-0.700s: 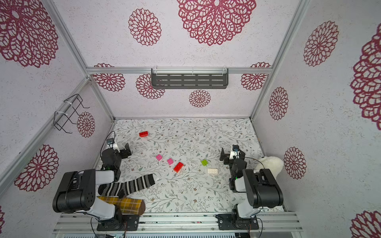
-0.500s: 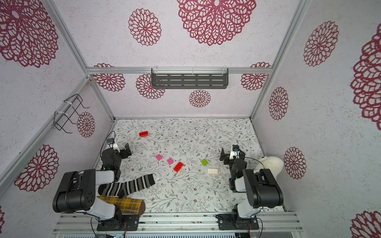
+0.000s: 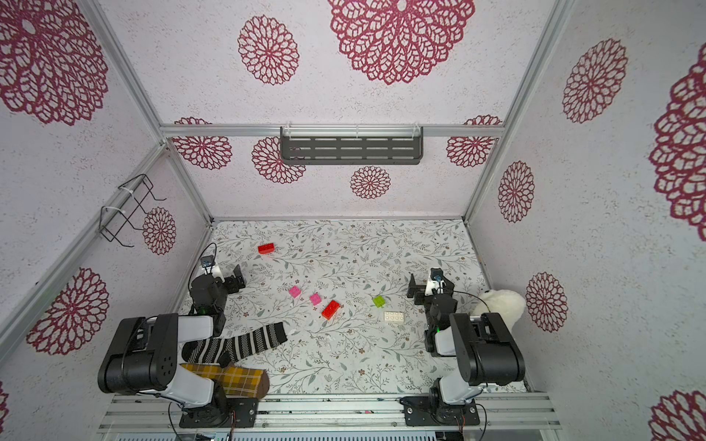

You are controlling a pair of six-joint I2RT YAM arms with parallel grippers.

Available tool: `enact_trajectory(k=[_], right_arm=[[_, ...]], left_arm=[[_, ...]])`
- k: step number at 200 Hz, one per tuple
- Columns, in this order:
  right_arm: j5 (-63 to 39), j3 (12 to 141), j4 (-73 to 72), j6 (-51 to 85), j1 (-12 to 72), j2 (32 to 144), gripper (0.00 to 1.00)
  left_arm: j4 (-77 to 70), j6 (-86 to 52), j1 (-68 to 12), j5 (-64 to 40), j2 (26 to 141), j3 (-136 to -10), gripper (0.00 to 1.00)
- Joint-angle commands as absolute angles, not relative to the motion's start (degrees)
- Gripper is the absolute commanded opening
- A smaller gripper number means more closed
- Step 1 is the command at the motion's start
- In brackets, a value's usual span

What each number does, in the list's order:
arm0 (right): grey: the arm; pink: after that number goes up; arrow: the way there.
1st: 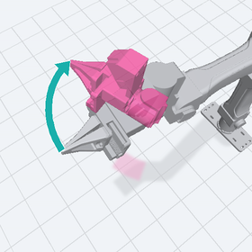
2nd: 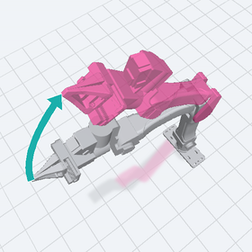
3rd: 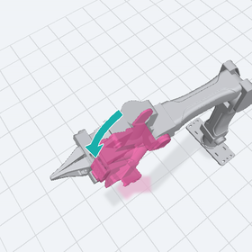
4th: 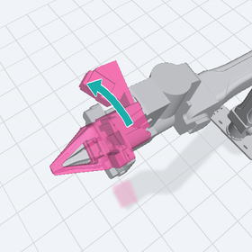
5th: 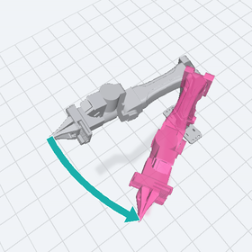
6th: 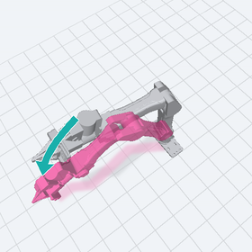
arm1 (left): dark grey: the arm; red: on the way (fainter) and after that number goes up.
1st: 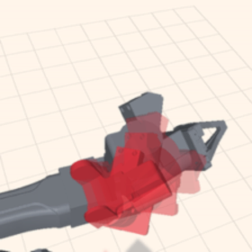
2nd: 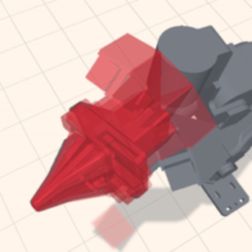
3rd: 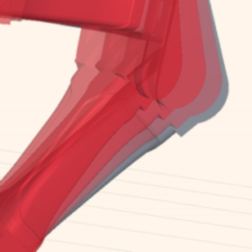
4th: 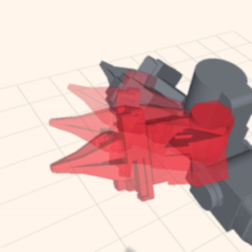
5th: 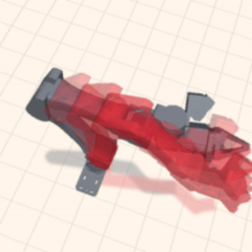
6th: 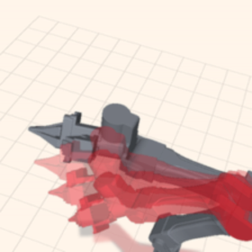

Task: Assemble an ice cream with lego
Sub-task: Pick up the lego brick from the center of the board.

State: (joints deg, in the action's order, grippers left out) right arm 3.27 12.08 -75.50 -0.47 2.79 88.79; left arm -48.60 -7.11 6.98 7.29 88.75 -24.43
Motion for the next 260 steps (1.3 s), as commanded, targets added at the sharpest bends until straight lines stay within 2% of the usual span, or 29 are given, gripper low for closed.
enact_trajectory(k=[1, 61, 74, 97, 126, 144, 166, 179, 198, 235, 246, 260], right_arm=[[4.2, 12.4, -76.3, -0.7, 2.9, 88.1, 0.99], [4.3, 12.3, -76.5, -0.8, 2.9, 88.0, 0.99], [4.9, 11.8, -77.1, -0.6, 3.0, 87.0, 0.99], [8.7, 10.7, -69.6, -0.9, 4.3, 75.0, 0.99], [6.0, 11.3, -57.9, 5.4, 5.2, 58.7, 0.99], [3.8, 13.5, -49.2, 14.8, 5.0, 50.2, 0.99], [-4.4, 16.2, -41.7, 17.5, 4.2, 44.1, 0.99], [-4.7, 15.1, -42.4, 23.2, 3.9, 42.3, 0.99], [-5.6, 11.3, -48.6, 29.8, 2.8, 41.3, 0.99], [-6.8, 18.3, -39.0, 29.4, 2.9, 48.4, 0.99], [-6.2, 19.7, -38.4, 27.9, 6.6, 49.2, 0.99], [-0.3, 23.8, -33.5, 22.9, 16.5, 51.4, 0.99]], left_arm=[[-49.0, -6.9, 7.1, 7.8, 89.0, -24.8, 0.97], [-48.5, -6.7, 6.9, 8.2, 88.7, -25.1, 0.97], [-50.1, -7.1, 5.6, 13.7, 87.7, -24.3, 0.97], [-39.1, -5.8, 2.9, 19.4, 76.8, -25.3, 0.97], [-36.0, -4.9, 2.9, 12.6, 64.7, -26.8, 0.97], [-27.2, -11.0, 2.8, 13.8, 57.8, -30.6, 0.97], [-9.2, -28.3, 3.5, 24.8, 50.1, -36.1, 0.97], [-5.3, -31.6, 5.6, 20.1, 46.9, -37.1, 0.97], [-7.1, -34.7, 5.7, 15.4, 44.8, -35.9, 0.97], [-6.8, -42.7, 5.7, 9.4, 47.8, -36.7, 0.97], [-4.2, -43.3, 4.7, 6.6, 49.7, -38.9, 0.97], [1.7, -40.5, 1.4, 3.2, 54.2, -44.0, 0.97]])
